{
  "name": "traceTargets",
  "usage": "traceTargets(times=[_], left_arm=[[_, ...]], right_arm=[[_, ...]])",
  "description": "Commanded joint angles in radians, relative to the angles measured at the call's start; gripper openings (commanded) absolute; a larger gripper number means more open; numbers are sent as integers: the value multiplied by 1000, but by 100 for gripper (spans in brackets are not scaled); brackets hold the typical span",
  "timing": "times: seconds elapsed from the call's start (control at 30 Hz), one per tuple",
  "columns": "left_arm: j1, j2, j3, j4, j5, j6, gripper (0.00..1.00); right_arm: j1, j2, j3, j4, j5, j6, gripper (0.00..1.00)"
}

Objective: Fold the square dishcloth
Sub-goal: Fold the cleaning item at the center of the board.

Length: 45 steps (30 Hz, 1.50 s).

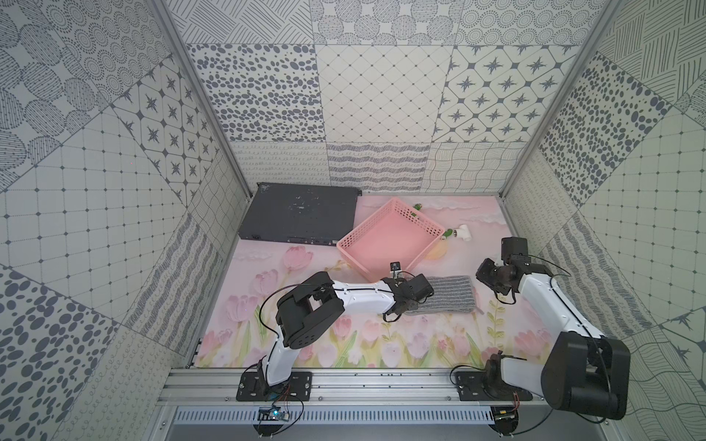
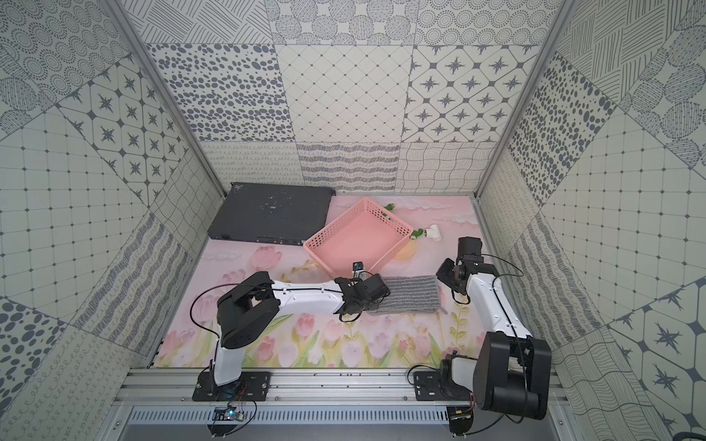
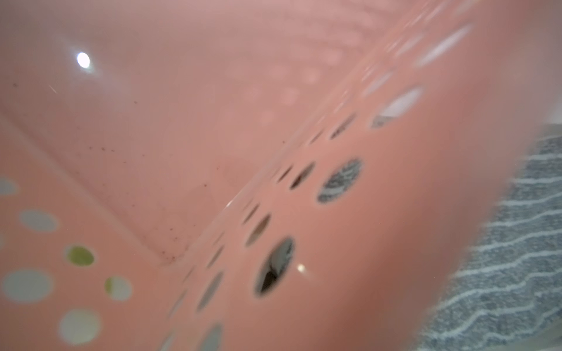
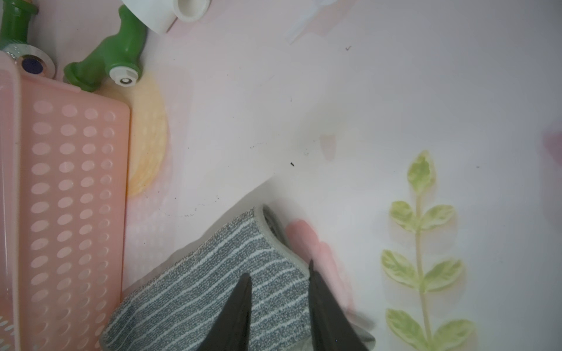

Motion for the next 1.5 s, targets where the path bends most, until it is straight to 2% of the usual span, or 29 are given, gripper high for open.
traceTargets(times=[0.0, 0.27, 0.5, 0.7, 1.07, 1.27, 1.47], left_arm=[[13, -8, -14, -254, 0, 125, 0], [8, -67, -21, -195, 20, 141, 0], [-19, -91, -20, -143, 67, 128, 0], [-52, -81, 45, -153, 67, 138, 0], [-73, -90, 126, -185, 88, 149, 0], [-83, -84, 143, -149, 148, 171, 0], [-84, -45, 229, -155, 208, 212, 0]], right_arm=[[-4, 28, -29, 5, -53, -24, 38], [-29, 65, -49, 3, -150, -46, 41], [-35, 83, -55, 5, -163, -56, 42], [-35, 89, -61, 4, -171, -71, 42], [-34, 137, -66, 7, -143, -74, 35], [-35, 164, -72, 19, -137, -68, 27], [-35, 169, -86, 36, -145, -56, 23]])
